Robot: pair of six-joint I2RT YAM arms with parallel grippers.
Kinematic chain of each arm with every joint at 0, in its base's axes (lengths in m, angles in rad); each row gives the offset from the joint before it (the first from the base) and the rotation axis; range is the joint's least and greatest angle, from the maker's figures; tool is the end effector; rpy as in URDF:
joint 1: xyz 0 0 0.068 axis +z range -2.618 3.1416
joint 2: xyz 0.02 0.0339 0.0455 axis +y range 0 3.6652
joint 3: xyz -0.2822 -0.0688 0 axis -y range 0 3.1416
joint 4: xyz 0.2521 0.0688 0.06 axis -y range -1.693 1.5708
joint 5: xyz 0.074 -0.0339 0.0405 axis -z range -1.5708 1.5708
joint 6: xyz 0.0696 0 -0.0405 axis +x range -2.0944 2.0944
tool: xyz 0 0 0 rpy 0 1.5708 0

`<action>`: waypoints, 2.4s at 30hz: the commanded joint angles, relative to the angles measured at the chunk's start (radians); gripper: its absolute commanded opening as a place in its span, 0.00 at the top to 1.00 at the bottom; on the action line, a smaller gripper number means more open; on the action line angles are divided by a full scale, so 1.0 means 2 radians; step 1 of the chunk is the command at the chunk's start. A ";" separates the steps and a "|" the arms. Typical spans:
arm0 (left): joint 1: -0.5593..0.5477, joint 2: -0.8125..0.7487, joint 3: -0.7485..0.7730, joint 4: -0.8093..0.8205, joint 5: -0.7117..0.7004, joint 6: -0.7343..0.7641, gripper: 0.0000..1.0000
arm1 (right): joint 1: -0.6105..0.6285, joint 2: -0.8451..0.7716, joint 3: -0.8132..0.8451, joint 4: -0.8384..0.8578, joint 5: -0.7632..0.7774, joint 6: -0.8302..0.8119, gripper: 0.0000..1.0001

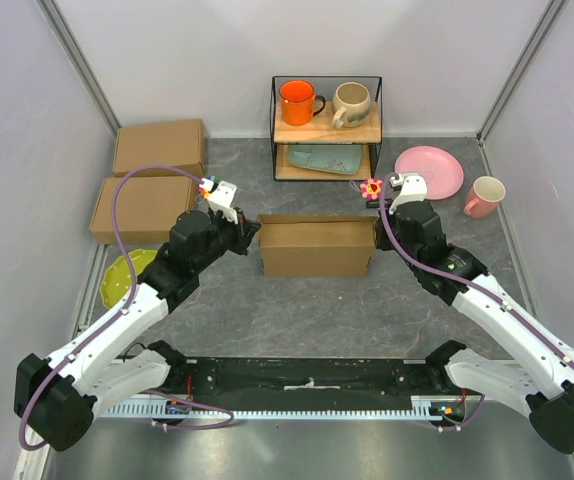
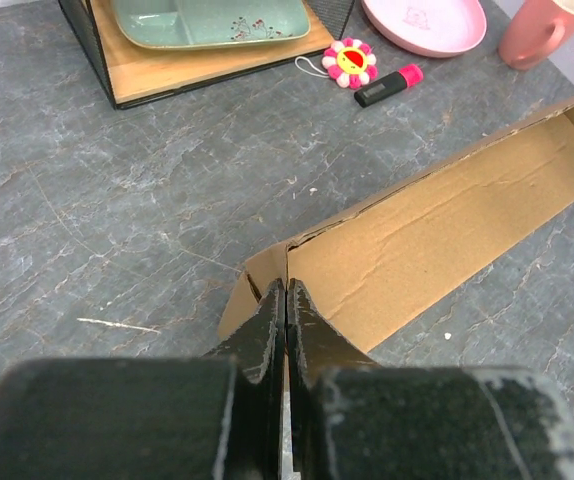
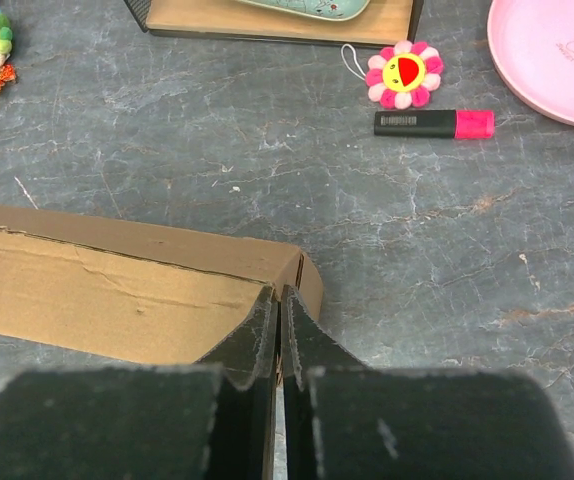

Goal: Fold the paper box

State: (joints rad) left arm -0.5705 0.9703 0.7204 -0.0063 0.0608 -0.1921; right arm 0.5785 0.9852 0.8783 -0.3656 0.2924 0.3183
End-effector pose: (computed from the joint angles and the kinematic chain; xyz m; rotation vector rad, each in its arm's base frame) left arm 0.2152 -0.1431 0.3058 0.3941 1.8252 -0.5888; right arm 0.2172 0.1179 0.3174 -0.0817 2.0304 0.2684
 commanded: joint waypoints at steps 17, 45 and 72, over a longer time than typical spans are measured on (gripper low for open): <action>-0.048 0.034 -0.034 -0.050 -0.059 0.006 0.98 | 0.003 0.001 -0.024 -0.036 -0.026 0.006 0.97; -0.052 0.021 0.020 -0.064 -0.053 0.016 0.96 | 0.003 -0.012 0.015 -0.036 -0.018 0.008 0.53; -0.051 0.014 0.027 -0.080 -0.060 0.014 0.87 | 0.003 -0.045 -0.049 -0.017 0.002 0.010 1.00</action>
State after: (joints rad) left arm -0.6701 1.0054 0.7437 -0.1200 -0.0669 -0.1852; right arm 0.5808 0.9108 0.8295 -0.4084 0.2905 0.3225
